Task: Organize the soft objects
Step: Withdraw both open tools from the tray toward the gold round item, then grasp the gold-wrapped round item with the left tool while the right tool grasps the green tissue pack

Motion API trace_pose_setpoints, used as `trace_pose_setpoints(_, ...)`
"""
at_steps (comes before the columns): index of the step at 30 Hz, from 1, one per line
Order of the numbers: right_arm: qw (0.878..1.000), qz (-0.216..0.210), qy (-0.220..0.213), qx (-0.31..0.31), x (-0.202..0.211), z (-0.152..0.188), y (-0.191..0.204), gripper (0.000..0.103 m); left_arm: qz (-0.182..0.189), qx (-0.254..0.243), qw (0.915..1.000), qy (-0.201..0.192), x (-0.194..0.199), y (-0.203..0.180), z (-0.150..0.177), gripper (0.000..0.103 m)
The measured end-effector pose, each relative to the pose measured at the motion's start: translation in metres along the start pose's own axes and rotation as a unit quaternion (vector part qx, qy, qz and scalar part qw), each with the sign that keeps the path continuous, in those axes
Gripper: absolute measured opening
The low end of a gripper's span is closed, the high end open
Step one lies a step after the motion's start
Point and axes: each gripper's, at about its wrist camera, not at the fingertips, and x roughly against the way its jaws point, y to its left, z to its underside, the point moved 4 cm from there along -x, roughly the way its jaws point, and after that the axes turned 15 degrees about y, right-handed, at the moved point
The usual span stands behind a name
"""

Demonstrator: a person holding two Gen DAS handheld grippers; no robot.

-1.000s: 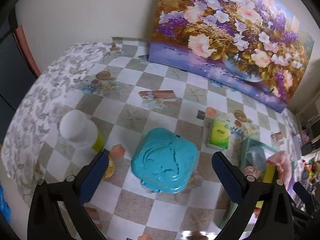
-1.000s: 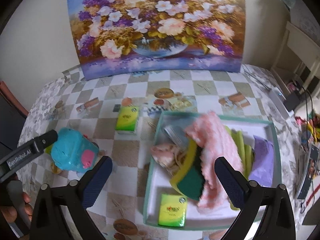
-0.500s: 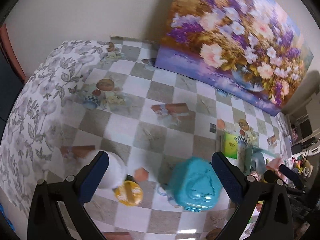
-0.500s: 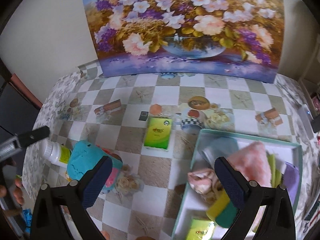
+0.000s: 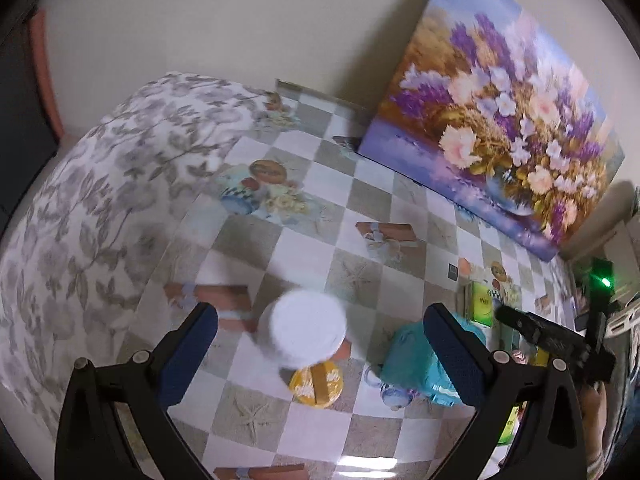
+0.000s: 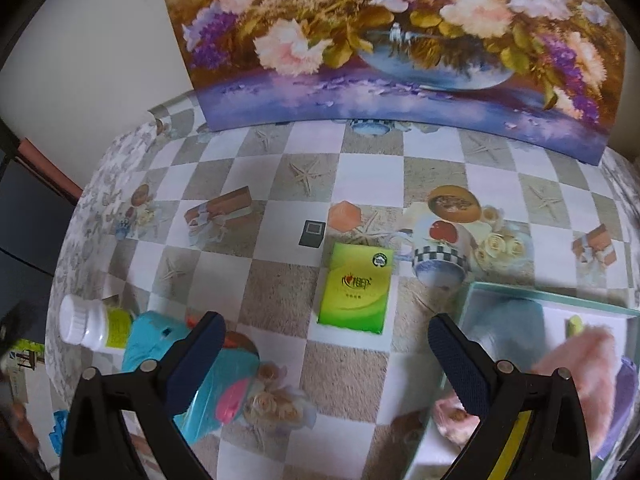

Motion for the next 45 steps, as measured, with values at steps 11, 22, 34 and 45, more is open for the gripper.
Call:
trace_pose_setpoints(11, 0.999, 0.008, 0.025, -0.022, -0.045, 0.000, -0.016, 0.089, -0.029, 0.011, 0.9987, 0.039, -0.061, 0.016, 0.059, 0.102)
trace_pose_setpoints(22, 0.999, 0.003, 0.021, -0.036, -0.060, 0.001, -0.027, 0.076, -0.062, -0.012, 0.9963, 0.059, -0.105, -0.001, 0.059, 0.101)
trace_pose_setpoints(34, 0.999, 0.038, 0.004, -0.021, -0.059, 0.006, -0.026, 0.052, -0.106, -0.029, 0.9921, 0.060, -0.124, -0.011, 0.056, 0.082)
trace_pose_setpoints(45, 0.999, 0.038, 0.020, -0.016, -0.051, 0.033, -0.022, 0.050, -0.129, -0.042, 0.9888, 0.062, -0.126, -0.027, 0.056, 0.054)
